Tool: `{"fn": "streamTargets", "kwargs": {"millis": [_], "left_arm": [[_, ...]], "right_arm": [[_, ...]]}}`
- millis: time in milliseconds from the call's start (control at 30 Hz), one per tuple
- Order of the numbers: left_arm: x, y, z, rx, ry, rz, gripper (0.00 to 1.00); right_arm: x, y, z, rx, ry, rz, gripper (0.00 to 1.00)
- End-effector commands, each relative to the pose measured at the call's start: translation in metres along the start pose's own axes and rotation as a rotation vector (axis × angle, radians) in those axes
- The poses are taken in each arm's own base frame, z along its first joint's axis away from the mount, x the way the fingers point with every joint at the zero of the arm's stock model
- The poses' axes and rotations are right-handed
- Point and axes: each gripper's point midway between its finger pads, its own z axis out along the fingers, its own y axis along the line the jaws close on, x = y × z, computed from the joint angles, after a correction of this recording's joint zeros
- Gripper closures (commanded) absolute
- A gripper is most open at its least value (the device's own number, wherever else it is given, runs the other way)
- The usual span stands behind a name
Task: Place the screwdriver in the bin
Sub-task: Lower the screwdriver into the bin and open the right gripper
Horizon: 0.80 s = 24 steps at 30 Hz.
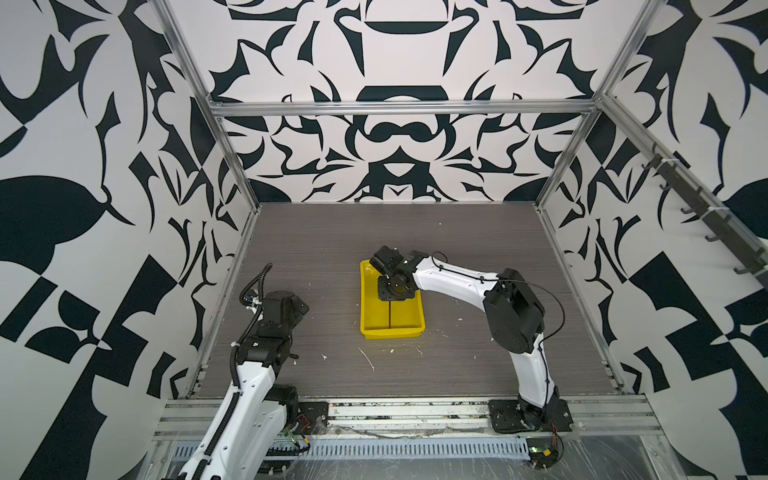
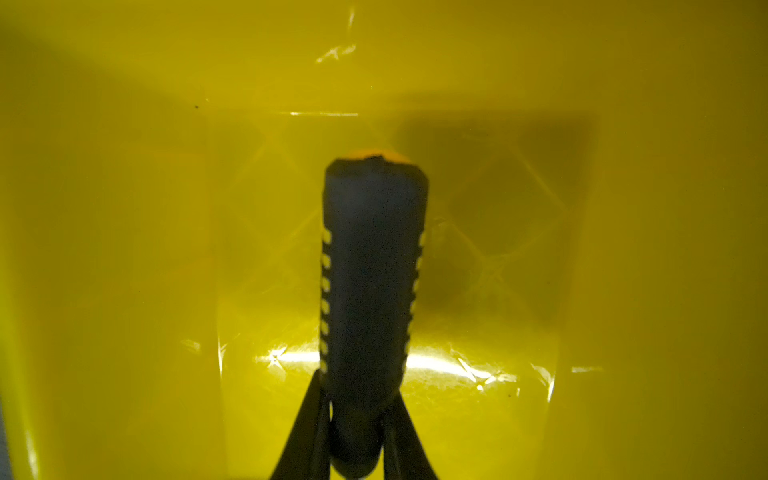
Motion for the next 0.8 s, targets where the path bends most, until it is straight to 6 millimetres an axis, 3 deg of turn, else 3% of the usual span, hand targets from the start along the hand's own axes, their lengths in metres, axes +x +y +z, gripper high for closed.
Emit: {"fn": "streamTargets", "kwargs": {"millis": [0, 200, 433, 533, 767], "left_arm": [[0.002, 0.005, 0.002, -0.015, -0.002, -0.014, 0.0], [0.002, 0.005, 0.001, -0.014, -0.001, -0.014, 0.0], [0.003, 0.005, 0.001, -0.014, 0.004, -0.013, 0.0], [0.003, 0.006, 0.0, -0.016, 0.004, -0.017, 0.0], [0.003, 0.005, 0.0, -0.005, 0.0, -0.02, 0.0]], "right_arm": [[-0.012, 0.011, -0.018, -0.026, -0.032, -0.006, 0.67], [-0.018, 0.01, -0.032, -0.025, -0.058, -0.018, 0.61], [-0.021, -0.004, -0.081, -0.054, -0.152, -0.029, 0.62], [-0.013, -0.027, -0.103, -0.035, -0.21, -0.049, 0.62], [0.014, -0.107, -0.146, 0.093, -0.382, -0.089, 0.62]]}}
